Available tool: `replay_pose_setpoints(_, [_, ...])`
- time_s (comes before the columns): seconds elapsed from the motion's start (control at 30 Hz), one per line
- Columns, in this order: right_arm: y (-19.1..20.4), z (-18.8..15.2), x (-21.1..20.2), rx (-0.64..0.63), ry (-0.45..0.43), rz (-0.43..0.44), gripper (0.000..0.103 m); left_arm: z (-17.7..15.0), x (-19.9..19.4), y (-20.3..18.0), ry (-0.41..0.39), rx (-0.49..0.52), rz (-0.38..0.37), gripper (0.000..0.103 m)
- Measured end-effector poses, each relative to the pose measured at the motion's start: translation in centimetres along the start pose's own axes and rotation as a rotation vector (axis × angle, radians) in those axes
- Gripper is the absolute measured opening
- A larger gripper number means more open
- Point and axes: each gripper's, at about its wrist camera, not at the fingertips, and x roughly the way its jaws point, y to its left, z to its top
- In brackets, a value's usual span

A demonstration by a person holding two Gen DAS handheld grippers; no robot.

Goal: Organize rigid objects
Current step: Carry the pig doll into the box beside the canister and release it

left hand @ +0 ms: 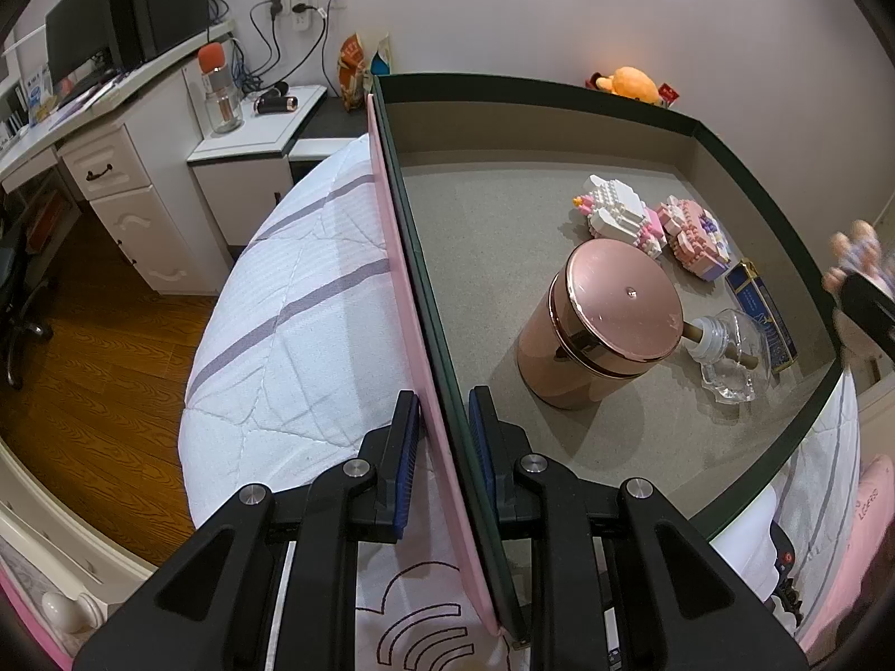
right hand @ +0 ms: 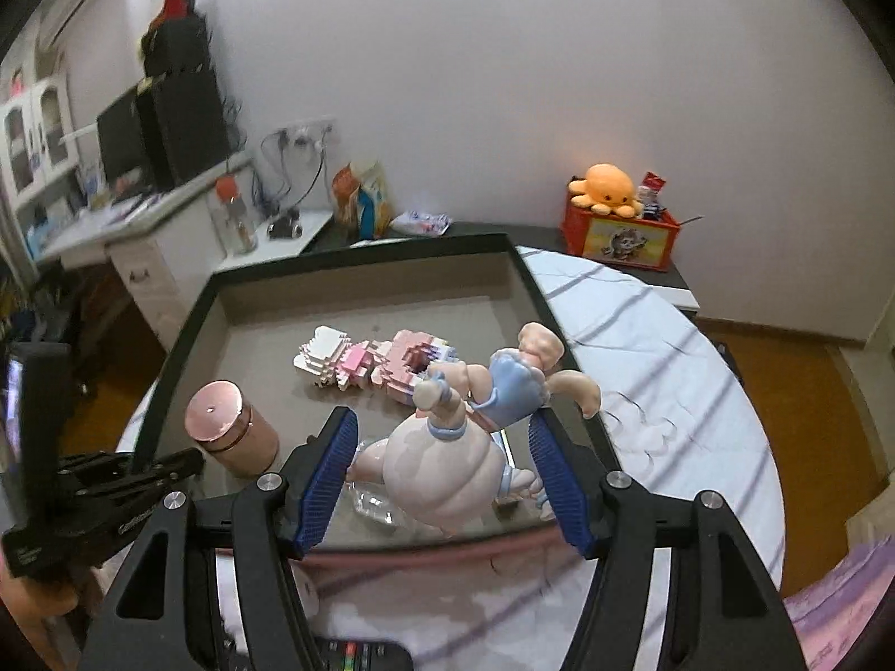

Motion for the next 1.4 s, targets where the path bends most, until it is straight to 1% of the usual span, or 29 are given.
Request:
replay_pose_setpoints(0.07, [0.9,0.3,1.2,-0.033,0.029,0.017,0.065,0.0,0.0,0.0,0.000,0.001,0.000,0.018])
replay_pose_setpoints(0.27, [4.5,0.6,3.6,-0.154,0.102,0.113,0.065,0.0,0.0,0.0,0.000,0.002,0.001,0.018])
replay_pose_setpoints(0.43, [6.6,0.7,5.3,-0.277,0.165,0.119,0.065,0.0,0.0,0.0,0.001,0.002,0.001,0.018])
replay_pose_setpoints(0.57, [7.6,0.3,6.2,-0.334,0.199,0.123,0.065,-0.1,0.1,0.0,0.001,0.002,0.002,0.018])
replay_pose_setpoints(0.6, [7.8,0.2,6.3,-0.338,0.203,0.128,0.063,-0.1,0.1,0.0,0.001,0.002,0.001,0.018])
replay_pose_setpoints(0.63, [8.1,0.2,6.4,-0.343,0.209,0.139,0.051,0.0,0.1,0.0,0.001,0.002,0.001,0.018])
replay_pose_setpoints(0.7, [8.6,0.2,6.6,-0.348,0.222,0.154,0.051,0.0,0.0,0.1,0.002,0.001,0.001,0.018])
replay_pose_setpoints(0.8, [9.4,0.4,7.1,-0.363,0.239,0.140,0.050,0.0,0.0,0.1,0.003,0.001,0.001,0.018])
replay_pose_setpoints(0.83, [9.5,0.4,7.4,-0.360,0.252,0.155,0.049,0.0,0.0,0.0,0.001,0.001,0.004,0.018])
replay_pose_setpoints(0.9, [9.6,0.5,7.3,-0.366,0.245,0.157,0.047,0.0,0.0,0.1,0.001,0.000,0.003,0.018])
replay_pose_setpoints(1.13, [9.1,0.8,7.3,-0.329,0.231,0.183,0.047,0.0,0.0,0.1,0.004,0.001,0.004,0.018])
replay_pose_setpoints(1.2, [8.5,0.9,6.7,-0.307,0.208,0.168,0.047,-0.1,0.0,0.2,0.004,0.001,0.004,0.018])
replay_pose_setpoints(1.27, [7.8,1.1,6.2,-0.286,0.175,0.128,0.052,-0.1,0.0,0.2,0.004,0.000,0.004,0.018])
replay_pose_setpoints(1.33, [7.3,1.1,5.9,-0.268,0.161,0.102,0.058,-0.1,0.0,0.2,0.005,0.000,0.004,0.018])
replay_pose_setpoints(1.4, [7.1,1.1,5.7,-0.251,0.150,0.083,0.058,0.0,0.0,0.1,0.004,0.000,0.004,0.018])
